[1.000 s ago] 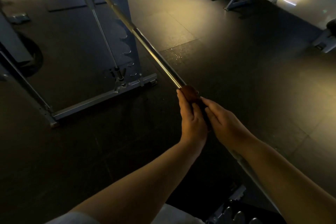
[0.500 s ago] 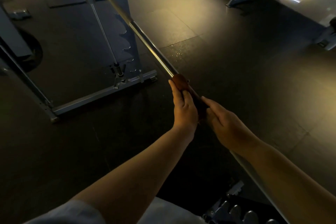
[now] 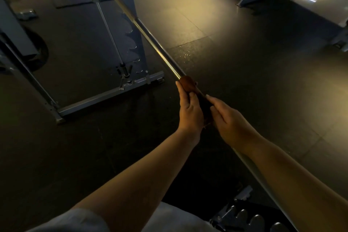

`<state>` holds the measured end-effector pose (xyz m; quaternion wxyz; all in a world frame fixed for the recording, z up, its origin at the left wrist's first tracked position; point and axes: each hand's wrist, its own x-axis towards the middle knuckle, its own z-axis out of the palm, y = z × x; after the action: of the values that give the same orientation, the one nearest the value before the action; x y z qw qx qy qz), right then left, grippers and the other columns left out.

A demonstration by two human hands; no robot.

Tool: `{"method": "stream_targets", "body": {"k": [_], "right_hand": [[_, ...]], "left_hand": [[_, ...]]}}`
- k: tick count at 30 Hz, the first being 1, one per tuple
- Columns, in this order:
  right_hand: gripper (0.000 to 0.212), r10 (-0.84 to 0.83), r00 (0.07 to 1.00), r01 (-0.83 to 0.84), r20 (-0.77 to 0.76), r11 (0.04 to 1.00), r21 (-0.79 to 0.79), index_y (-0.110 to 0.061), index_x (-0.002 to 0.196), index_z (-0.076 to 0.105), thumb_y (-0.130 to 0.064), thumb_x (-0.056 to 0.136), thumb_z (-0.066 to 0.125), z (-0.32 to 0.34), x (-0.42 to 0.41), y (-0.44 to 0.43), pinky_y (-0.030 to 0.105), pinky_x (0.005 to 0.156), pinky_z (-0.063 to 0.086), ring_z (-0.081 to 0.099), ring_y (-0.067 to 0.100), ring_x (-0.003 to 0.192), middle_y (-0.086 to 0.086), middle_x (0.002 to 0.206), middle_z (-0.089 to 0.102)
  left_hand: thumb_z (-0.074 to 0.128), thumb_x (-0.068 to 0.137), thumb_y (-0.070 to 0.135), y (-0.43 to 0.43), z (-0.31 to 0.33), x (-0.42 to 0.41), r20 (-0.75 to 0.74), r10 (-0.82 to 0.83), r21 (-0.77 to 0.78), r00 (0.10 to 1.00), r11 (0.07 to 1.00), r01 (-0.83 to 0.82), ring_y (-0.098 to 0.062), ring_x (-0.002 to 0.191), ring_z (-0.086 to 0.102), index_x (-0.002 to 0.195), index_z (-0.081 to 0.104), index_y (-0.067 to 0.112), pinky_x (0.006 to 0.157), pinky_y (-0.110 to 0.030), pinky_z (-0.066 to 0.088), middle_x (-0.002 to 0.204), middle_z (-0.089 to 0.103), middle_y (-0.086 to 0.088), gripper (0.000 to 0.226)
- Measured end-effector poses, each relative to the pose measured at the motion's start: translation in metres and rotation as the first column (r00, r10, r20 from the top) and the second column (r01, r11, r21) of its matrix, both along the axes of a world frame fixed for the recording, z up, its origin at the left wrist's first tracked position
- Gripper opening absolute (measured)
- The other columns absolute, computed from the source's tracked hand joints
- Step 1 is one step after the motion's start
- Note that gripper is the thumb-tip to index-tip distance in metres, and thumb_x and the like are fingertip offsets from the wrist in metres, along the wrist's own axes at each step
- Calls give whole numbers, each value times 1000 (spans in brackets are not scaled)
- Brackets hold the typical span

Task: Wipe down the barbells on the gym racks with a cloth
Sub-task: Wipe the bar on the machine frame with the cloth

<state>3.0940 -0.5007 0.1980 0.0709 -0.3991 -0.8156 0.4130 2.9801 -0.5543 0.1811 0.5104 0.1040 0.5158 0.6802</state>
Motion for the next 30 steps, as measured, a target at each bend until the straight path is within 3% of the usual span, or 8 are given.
{"method": "stream_targets", "body": {"k": [2,5,8,11,15,20,24,30], "right_hand": [[48,5,1000,-6,-16,1000,-20,-30,159,31,-28,111,35,1,1,-1,28,94,54,63,6,112,-2,139,57],[45,6,1000,-7,-25,999,-38,-35,156,32,-30,111,33,3,0,-1,37,99,54,60,5,114,-7,136,56],[46,-5,1000,4,-23,998,-56,-35,157,32,-31,112,32,4,3,-3,39,99,52,59,8,115,-4,136,56],[47,-2,1000,1,-21,997,-77,-35,158,30,-30,112,32,5,11,-7,35,99,51,59,7,113,-9,136,52],[45,-30,999,25,-42,994,-102,-32,157,33,-28,112,34,1,20,-8,17,90,48,62,-6,101,-15,127,55],[44,-33,995,15,-96,982,-187,-38,155,37,-27,112,33,1,21,-5,25,93,49,56,1,116,-11,140,52],[43,-57,994,39,-89,982,-184,-42,152,41,-33,111,33,-1,21,-5,47,106,49,57,15,127,-6,139,57],[44,-64,994,45,-92,980,-196,-42,154,37,-29,112,34,0,23,-7,49,114,43,48,17,137,-4,152,47]], "left_hand": [[33,110,36,-4,-1,8,14,0,12,1000,1000,0,-14,108,54,149,4,68,75,-39,51,131,47,14,57],[34,110,38,-15,-11,30,3,-36,19,999,999,36,-19,115,60,146,5,71,87,-46,56,133,53,6,58],[33,110,36,-26,-17,43,-47,-93,33,995,995,94,-17,114,63,148,2,68,81,-35,59,133,55,5,59],[34,110,36,-19,-14,30,-43,-57,27,997,998,58,-24,121,58,150,3,66,92,-49,55,146,48,-3,58],[35,110,36,-10,-4,22,-46,0,-21,999,1000,-1,-19,116,54,149,4,67,101,-59,47,139,46,4,59],[36,110,34,-23,-9,45,-3,-32,38,999,999,32,-22,120,56,147,5,70,87,-43,54,139,48,2,60],[33,111,33,-37,-11,64,7,-76,58,997,995,75,-13,115,57,149,4,66,80,-32,53,126,50,13,59],[34,110,36,-32,-6,51,25,-51,48,998,998,49,-22,124,52,148,4,69,93,-46,52,148,43,0,59]]}}
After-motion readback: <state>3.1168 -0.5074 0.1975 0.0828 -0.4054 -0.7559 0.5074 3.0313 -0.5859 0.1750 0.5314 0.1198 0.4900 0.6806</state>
